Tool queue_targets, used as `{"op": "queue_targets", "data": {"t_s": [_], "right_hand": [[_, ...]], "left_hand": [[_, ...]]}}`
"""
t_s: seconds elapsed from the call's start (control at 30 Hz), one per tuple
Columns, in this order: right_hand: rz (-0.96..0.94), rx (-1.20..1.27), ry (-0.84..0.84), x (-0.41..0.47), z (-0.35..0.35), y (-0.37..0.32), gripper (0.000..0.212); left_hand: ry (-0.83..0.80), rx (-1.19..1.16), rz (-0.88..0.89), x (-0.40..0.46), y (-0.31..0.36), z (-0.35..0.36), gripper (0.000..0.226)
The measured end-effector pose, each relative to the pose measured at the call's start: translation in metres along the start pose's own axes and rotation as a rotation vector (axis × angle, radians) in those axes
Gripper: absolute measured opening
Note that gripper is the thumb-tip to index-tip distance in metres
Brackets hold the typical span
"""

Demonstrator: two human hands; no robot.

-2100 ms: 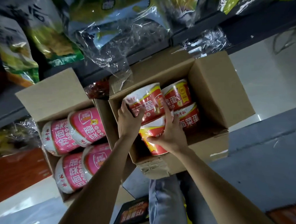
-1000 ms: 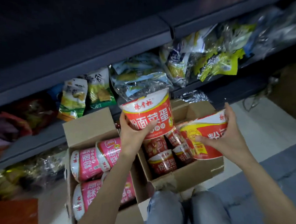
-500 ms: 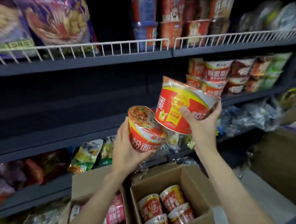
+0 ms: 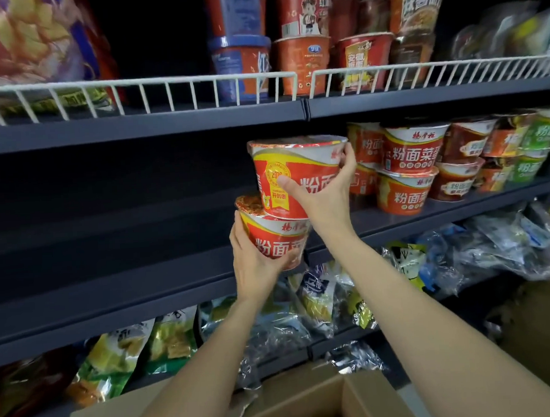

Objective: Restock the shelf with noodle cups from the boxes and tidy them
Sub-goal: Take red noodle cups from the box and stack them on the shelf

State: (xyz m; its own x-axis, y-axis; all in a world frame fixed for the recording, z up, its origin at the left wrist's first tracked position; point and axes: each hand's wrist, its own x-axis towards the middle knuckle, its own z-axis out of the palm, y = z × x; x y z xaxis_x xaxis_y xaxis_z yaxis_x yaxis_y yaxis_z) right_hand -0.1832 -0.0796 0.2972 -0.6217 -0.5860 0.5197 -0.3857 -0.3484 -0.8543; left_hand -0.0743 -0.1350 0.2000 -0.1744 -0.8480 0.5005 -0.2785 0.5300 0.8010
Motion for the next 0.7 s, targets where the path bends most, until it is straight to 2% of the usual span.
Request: {"op": "queue_targets", "data": {"t_s": [0.13, 0.27, 0.37, 0.47, 0.57, 0.63, 0.7], "right_hand": [[0.058, -0.084, -0.047, 0.038, 0.015, 0.03, 0.123], [-0.02, -0.184, -0.12, 0.061, 0.03, 0.052, 0.128], [-0.069, -0.379, -0.159, 0.078, 0.04, 0.069, 0.124], [-0.121, -0.535, -0.134, 0.086, 0.039, 0.082, 0.105], [-0.341, -0.57, -0.061, 0.085, 0.039, 0.099, 0.075], [-0.466, -0.701, -0.138, 0.087, 0.04, 0.114, 0.065], [-0.463, -0.86, -0.263, 0.099, 0.04, 0.134, 0.066]], "left_hand": [[-0.042, 0.021, -0.032, 0.034, -0.026, 0.022, 0.13], [-0.092, 0.36, -0.154, 0.074, -0.04, 0.035, 0.127], [-0.157, 0.387, -0.253, 0.1, -0.041, 0.046, 0.123], [-0.144, 0.305, -0.263, 0.121, -0.041, 0.062, 0.117], [-0.104, 0.216, -0.285, 0.138, -0.038, 0.081, 0.109], [-0.065, 0.218, -0.302, 0.147, -0.034, 0.094, 0.096], [-0.038, 0.202, -0.302, 0.154, -0.034, 0.103, 0.082]]}}
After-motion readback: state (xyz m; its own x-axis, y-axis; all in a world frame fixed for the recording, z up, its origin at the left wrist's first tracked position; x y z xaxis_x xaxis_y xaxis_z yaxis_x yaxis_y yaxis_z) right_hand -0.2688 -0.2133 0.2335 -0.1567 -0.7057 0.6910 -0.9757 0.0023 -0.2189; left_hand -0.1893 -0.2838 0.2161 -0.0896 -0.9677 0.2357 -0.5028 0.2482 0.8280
